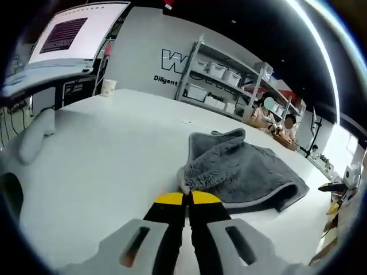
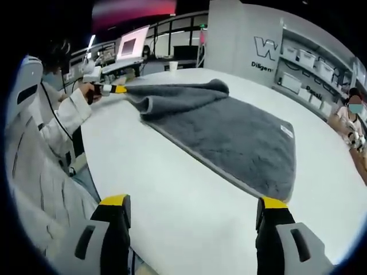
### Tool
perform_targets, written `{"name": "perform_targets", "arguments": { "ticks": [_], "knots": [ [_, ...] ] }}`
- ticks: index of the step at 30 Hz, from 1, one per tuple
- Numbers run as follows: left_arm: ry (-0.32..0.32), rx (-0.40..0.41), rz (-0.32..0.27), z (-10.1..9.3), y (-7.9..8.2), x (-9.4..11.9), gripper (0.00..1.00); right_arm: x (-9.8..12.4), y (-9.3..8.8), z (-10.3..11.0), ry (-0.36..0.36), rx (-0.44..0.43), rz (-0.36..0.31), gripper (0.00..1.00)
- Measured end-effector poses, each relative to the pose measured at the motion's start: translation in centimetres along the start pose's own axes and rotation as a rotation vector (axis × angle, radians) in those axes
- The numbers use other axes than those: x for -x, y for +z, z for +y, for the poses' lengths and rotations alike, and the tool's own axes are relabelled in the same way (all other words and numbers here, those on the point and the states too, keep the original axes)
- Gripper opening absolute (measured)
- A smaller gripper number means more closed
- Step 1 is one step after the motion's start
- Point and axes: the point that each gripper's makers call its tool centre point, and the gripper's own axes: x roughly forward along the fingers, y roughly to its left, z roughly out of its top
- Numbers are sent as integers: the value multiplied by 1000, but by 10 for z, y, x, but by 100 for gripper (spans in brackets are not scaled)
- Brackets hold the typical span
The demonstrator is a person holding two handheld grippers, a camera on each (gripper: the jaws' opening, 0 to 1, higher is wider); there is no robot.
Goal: Open the folded towel by lifting each exposed corner and separating the folded layers until the towel lies flat within the target outline without major curled edges
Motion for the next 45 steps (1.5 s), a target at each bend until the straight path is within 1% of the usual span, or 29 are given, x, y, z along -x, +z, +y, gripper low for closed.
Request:
{"name": "perform_targets", "arguments": {
  "ticks": [2, 21, 30, 36, 45],
  "knots": [
    [13, -6, 8, 3, -2, 1, 1, 0, -1, 0, -3, -1, 5, 89],
    [56, -2, 14, 18, -4, 6, 1, 0, -1, 0, -4, 0, 9, 89],
    [67, 3, 13, 23, -5, 9, 1, -1, -1, 1, -2, -1, 9, 89],
    [75, 6, 17, 26, -8, 11, 1, -1, -2, 0, -3, 0, 16, 89],
    [100, 0, 18, 34, -8, 15, 1, -3, -1, 2, 1, 2, 15, 89]
  ]
}}
